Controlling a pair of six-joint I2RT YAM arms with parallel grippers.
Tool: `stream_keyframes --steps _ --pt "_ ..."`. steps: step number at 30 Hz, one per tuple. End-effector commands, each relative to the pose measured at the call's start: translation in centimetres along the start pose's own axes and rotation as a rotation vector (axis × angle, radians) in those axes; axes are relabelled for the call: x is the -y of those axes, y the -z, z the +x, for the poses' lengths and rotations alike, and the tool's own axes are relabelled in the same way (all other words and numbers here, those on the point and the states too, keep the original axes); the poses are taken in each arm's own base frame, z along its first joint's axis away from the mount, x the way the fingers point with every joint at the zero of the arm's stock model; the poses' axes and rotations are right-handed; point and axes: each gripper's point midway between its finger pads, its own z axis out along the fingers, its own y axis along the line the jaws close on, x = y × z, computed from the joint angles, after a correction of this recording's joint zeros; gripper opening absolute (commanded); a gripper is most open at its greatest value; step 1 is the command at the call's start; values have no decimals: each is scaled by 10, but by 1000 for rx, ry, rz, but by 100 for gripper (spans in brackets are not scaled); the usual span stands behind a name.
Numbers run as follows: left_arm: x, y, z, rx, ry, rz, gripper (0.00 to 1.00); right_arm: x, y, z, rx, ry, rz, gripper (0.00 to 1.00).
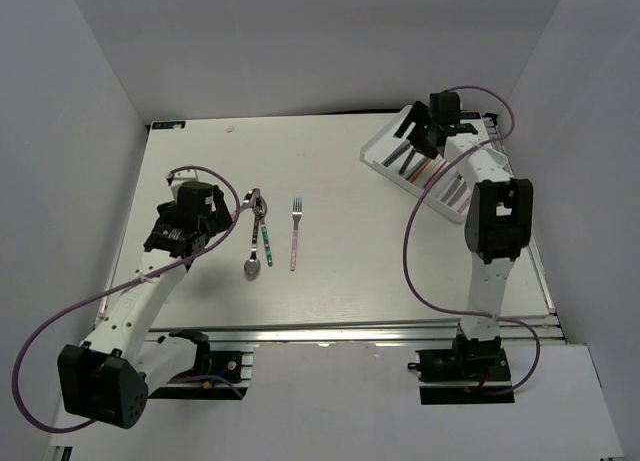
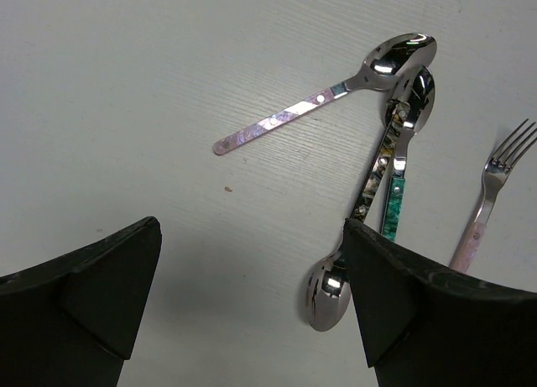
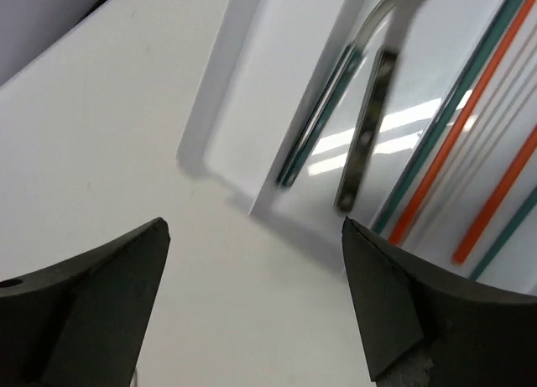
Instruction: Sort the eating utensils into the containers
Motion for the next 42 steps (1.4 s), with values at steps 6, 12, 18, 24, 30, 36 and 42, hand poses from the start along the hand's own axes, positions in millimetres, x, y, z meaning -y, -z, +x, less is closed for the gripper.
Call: stream_keyframes --steps 6,12,18,24,30,36,42 --pt "64 -11 51 -207 9 237 98 -60 112 81 29 304 -81 89" --pt "131 3 64 -177 -85 274 98 -18 146 172 -192 322 -185 89" --pt "172 -17 113 -256 -245 238 89 11 180 194 -196 367 -168 89" --pt "198 -35 143 -297 -335 219 66 30 204 211 -208 397 -189 89" --pt "196 -47 159 -329 -345 176 48 30 212 214 -214 410 -212 89" --pt "188 -49 180 -380 -333 181 30 11 223 214 -213 409 -317 89" --pt "186 -45 193 -417 -331 217 0 -11 230 230 -263 363 -477 89"
